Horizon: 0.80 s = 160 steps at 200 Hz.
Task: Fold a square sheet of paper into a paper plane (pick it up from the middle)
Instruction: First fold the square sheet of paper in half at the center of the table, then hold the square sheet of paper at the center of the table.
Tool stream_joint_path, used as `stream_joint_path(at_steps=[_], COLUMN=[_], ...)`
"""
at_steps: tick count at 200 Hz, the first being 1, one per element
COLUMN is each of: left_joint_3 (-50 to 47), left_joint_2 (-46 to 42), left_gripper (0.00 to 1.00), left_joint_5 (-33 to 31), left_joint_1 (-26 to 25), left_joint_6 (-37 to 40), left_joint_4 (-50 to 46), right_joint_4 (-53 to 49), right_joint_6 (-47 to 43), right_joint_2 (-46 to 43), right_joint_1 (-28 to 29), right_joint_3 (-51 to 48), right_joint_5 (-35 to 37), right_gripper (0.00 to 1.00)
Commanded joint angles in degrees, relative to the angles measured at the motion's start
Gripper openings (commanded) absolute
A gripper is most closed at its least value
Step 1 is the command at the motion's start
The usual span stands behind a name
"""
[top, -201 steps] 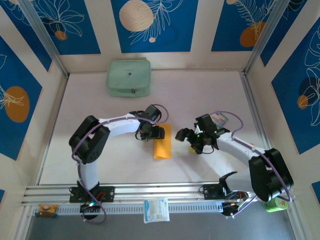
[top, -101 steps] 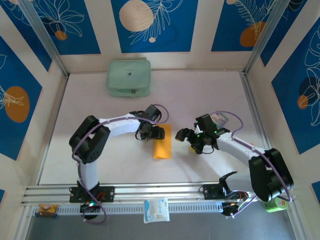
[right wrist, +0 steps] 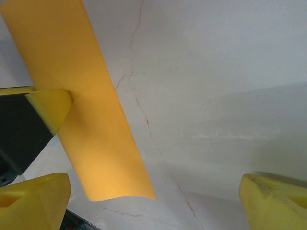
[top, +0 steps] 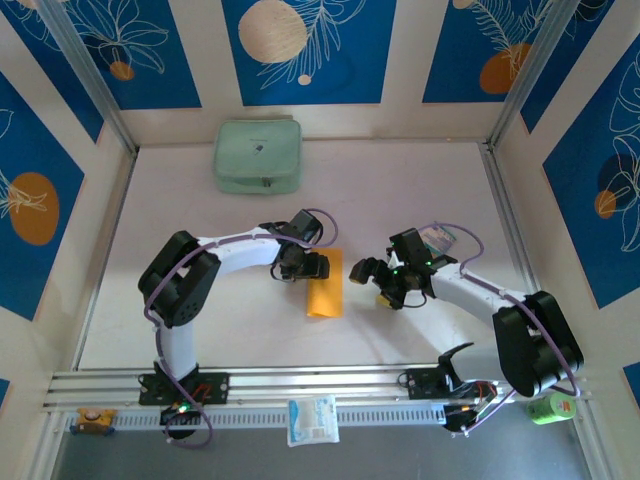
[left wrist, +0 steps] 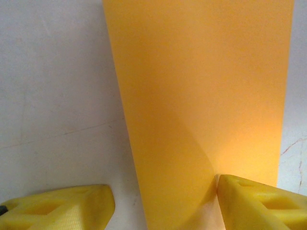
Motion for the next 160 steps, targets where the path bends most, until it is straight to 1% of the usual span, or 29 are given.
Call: stream_joint_path(at_steps=[1, 5, 9, 32, 47, 48, 50, 53, 54, 55, 56, 68, 78, 80, 93, 129, 160], left_joint_3=[-3.5, -3.6, -3.6, -3.8, -3.9, -3.9, -3.9, -3.9, -3.9, -3.9, -3.9, -3.9, -3.9, -3.8, -3.9, -4.4, -4.4], left_joint_2=[6.8, 6.8, 6.8, 6.7, 6.7, 6.7, 6.7, 6.7, 6.7, 6.7, 6.8, 6.8, 6.9, 7.0, 7.0, 7.1, 7.2], left_gripper=[0.67, 0.67, 0.67, 0.67, 0.67, 0.67, 0.67, 0.67, 0.67, 0.67, 0.67, 0.67, 0.67, 0.67, 0.67, 0.67, 0.67], left_joint_5=[-4.3, -4.3, -4.3, -4.3, -4.3, -4.3, -4.3, -4.4, -4.4, -4.4, -4.4, -4.4, -4.3, -4.3, -4.3, -4.2, -4.1], left_joint_1=[0.2, 0.3, 0.2, 0.3, 0.2, 0.1, 0.1, 0.1, 0.1, 0.1, 0.1, 0.1, 0.2, 0.2, 0.1, 0.2, 0.2], left_joint_6=[0.9, 0.9, 1.0, 0.9, 0.9, 0.9, 0.9, 0.9, 0.9, 0.9, 0.9, 0.9, 0.9, 0.9, 0.8, 0.7, 0.5], left_joint_4=[4.1, 4.2, 4.1, 4.2, 4.4, 4.4, 4.4, 4.4, 4.4, 4.4, 4.4, 4.4, 4.4, 4.4, 4.5, 4.8, 4.9], right_joint_4=[2.4, 2.8, 3.6, 6.6, 8.9, 9.3, 9.4, 10.0, 10.0, 10.3, 10.3, 10.9, 11.3, 11.4, 12.1, 13.6, 12.0], right_joint_6=[0.0, 0.1, 0.1, 0.7, 1.1, 1.1, 1.1, 1.2, 1.2, 1.4, 1.4, 1.5, 1.6, 1.5, 1.7, 2.0, 1.9], right_joint_2=[0.7, 0.8, 1.0, 2.6, 4.1, 4.4, 4.5, 5.0, 5.0, 5.3, 5.3, 7.3, 8.8, 8.9, 10.7, 15.2, 18.1], right_joint_1=[0.8, 0.9, 1.0, 1.8, 2.3, 2.4, 2.4, 2.5, 2.5, 2.5, 2.5, 3.0, 3.6, 3.6, 4.3, 5.8, 6.5], right_joint_3=[1.3, 1.2, 1.2, 1.5, 1.7, 1.8, 1.8, 2.0, 2.0, 2.1, 2.1, 3.1, 4.0, 4.0, 5.0, 7.6, 10.1], right_joint_5=[-2.9, -3.1, -3.5, -4.6, -5.3, -5.5, -5.6, -6.0, -6.0, -6.2, -6.2, -6.7, -6.8, -6.8, -6.8, -7.1, -6.7], right_gripper=[0.84, 0.82, 0.77, 0.6, 0.46, 0.43, 0.43, 0.38, 0.38, 0.35, 0.35, 0.21, 0.12, 0.12, 0.0, 0.0, 0.0])
